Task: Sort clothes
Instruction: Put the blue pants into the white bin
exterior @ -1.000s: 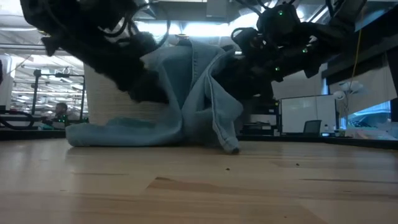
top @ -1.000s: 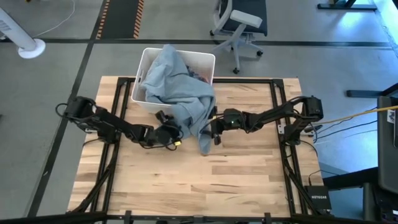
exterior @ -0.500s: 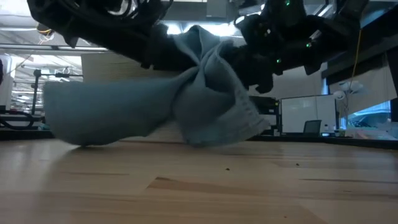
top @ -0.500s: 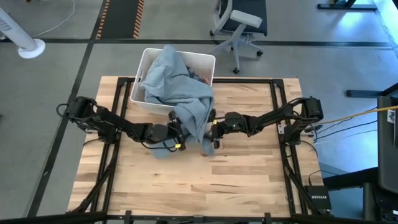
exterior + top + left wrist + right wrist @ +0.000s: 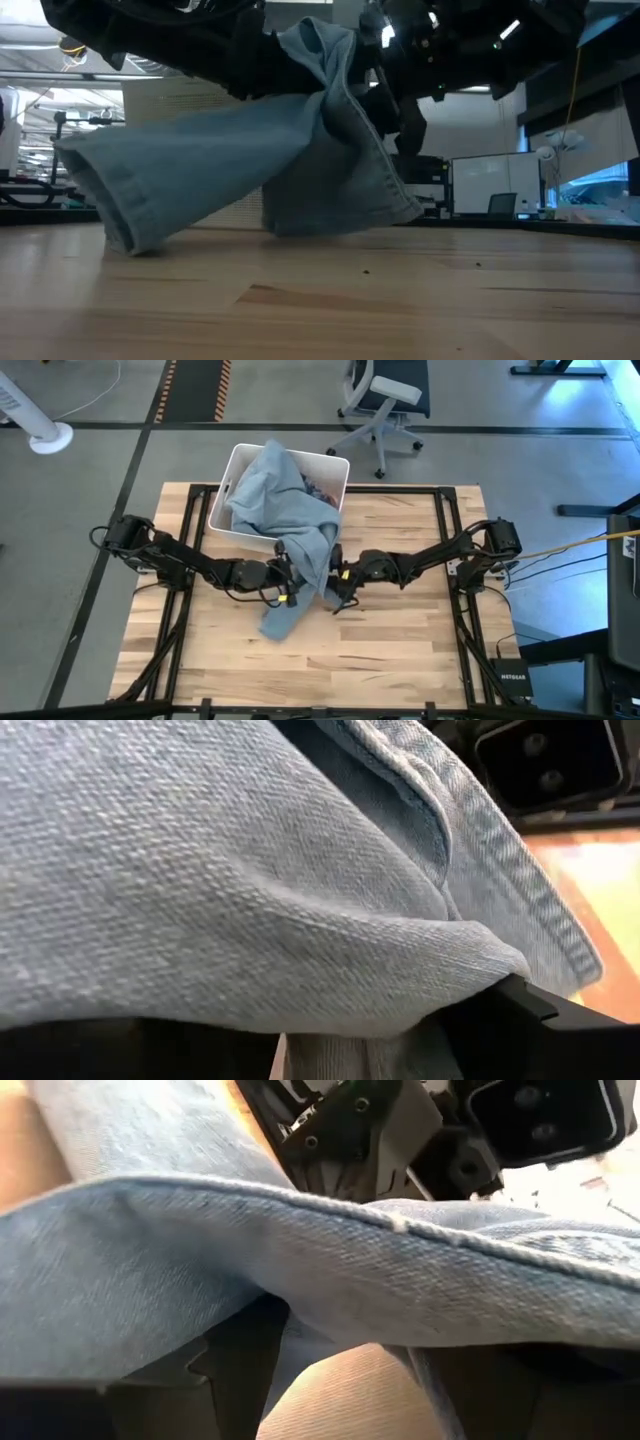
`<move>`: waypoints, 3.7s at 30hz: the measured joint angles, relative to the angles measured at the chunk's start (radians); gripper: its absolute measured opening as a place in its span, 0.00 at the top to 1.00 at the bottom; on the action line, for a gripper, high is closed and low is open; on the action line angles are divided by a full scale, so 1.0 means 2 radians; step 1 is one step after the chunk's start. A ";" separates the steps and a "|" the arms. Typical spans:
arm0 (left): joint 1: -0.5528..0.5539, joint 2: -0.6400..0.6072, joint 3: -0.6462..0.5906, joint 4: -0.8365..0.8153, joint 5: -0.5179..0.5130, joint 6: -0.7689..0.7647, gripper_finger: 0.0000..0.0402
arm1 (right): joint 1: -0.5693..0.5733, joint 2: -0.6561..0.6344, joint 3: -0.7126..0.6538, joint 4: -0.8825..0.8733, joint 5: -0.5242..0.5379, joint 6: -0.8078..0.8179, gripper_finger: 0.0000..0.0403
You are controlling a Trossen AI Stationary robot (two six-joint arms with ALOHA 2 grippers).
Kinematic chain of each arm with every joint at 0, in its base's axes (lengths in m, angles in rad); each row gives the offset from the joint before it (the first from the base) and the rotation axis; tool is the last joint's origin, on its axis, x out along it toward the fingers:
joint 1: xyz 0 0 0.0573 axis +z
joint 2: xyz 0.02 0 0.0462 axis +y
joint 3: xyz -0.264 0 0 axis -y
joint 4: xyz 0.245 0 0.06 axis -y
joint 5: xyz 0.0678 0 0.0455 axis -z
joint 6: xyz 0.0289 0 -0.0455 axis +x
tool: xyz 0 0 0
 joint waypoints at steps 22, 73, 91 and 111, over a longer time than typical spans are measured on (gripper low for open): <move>-0.017 -0.004 0.011 0.051 0.018 -0.016 0.44 | 0.001 -0.006 0.053 -0.037 -0.037 -0.004 0.89; -0.109 -0.342 0.010 -0.480 -0.108 -0.178 0.44 | -0.201 -0.031 0.476 -0.348 0.007 0.029 0.89; -0.109 -0.342 0.010 -0.489 -0.108 -0.194 0.44 | -0.249 0.160 0.448 -0.443 -0.019 0.133 0.90; -0.109 -0.342 0.010 -0.493 -0.108 -0.214 0.44 | -0.245 0.129 0.526 -0.579 -0.036 0.164 0.33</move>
